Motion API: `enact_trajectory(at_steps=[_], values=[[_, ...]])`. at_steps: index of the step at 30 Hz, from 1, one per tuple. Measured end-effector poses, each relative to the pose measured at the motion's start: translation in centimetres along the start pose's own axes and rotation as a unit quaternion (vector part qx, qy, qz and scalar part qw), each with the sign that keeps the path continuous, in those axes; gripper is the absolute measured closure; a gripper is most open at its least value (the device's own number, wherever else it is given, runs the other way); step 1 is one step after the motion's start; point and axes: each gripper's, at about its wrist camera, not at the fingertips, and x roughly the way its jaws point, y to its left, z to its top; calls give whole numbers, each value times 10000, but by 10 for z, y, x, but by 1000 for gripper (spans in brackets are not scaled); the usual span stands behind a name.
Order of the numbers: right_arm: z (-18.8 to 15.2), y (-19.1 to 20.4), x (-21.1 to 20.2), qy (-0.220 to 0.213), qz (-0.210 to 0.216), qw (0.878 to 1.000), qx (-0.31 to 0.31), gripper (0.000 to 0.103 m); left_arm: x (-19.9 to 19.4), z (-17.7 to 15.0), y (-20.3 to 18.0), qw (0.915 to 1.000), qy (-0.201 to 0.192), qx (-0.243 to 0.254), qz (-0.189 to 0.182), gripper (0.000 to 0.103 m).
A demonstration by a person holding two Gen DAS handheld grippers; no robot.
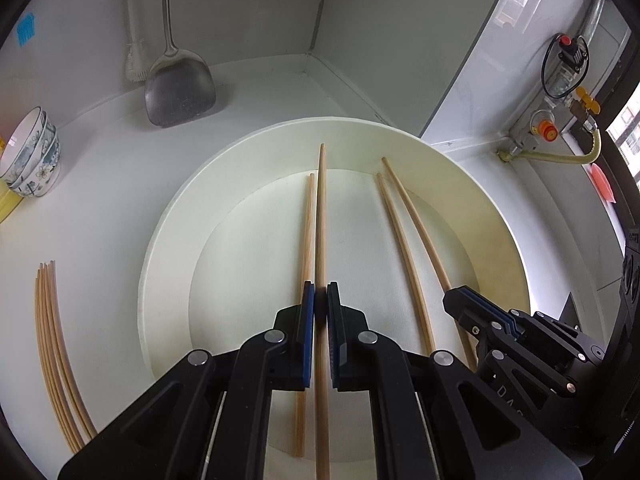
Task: Organize utensils
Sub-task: 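Carry the left tool's chopstick into the basin while the right tool carries its chopstick, then open the left tool in the basin while the right tool releases its chopstick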
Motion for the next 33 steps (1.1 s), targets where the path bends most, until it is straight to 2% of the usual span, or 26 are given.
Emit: enact_trajectory(at_steps=[12, 13, 15, 18, 24, 28, 30, 32, 33], values=[[-2, -1, 6, 124, 2, 9999, -11, 97, 17, -1, 2, 9995, 257, -76, 193, 94], [-2, -1, 4, 103, -14, 9999, 6, 97, 16, -2, 3, 9994, 266, -97, 178, 91], [0, -2, 3, 88, -34, 10000, 27, 96, 14, -2, 2, 9995, 224, -79, 229, 74], [0, -3, -2, 42, -84, 10000, 24, 96, 6, -2, 2, 9993, 67, -25, 368, 56], [-1, -2, -10, -18, -150, 9999, 57, 96, -6, -1, 8, 9989, -89, -3, 470, 48], [-4, 3, -16, -61, -160, 9998, 90, 96, -16, -4, 16, 9986, -138, 23, 500, 47], [-5, 7, -20, -95, -158, 9998, 104, 93, -23, -6, 23, 9988, -166, 24, 454, 42], [-8, 12, -26, -142, -152, 9997, 123, 84, -32, -8, 30, 9988, -205, 41, 442, 38], [-9, 16, -29, -166, -144, 9997, 123, 83, -37, -9, 33, 9988, -222, 59, 439, 37]])
